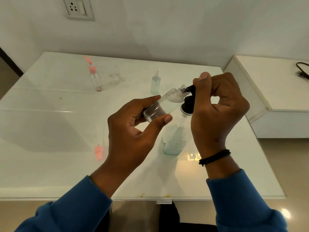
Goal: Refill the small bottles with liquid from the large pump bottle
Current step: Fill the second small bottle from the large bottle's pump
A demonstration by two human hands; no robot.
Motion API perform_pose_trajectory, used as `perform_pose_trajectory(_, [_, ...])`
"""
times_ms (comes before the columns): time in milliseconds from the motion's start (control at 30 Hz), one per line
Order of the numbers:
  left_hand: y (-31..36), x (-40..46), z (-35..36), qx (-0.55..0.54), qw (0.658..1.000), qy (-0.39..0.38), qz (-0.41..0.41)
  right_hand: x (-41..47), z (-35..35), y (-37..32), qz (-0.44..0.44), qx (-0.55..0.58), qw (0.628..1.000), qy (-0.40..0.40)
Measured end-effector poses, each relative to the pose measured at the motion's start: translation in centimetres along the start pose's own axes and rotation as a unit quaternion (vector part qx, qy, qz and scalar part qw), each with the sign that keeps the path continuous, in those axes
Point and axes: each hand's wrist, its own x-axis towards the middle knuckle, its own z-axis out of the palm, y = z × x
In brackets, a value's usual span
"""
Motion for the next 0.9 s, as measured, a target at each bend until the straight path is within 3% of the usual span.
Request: perform_pose_trajectory(900, [0.15, 0.05, 0.04, -0.003, 1.000, -0.004, -0.001, 0.18, 0.11, -0.05, 0.000, 0.001, 1.000, 0.008])
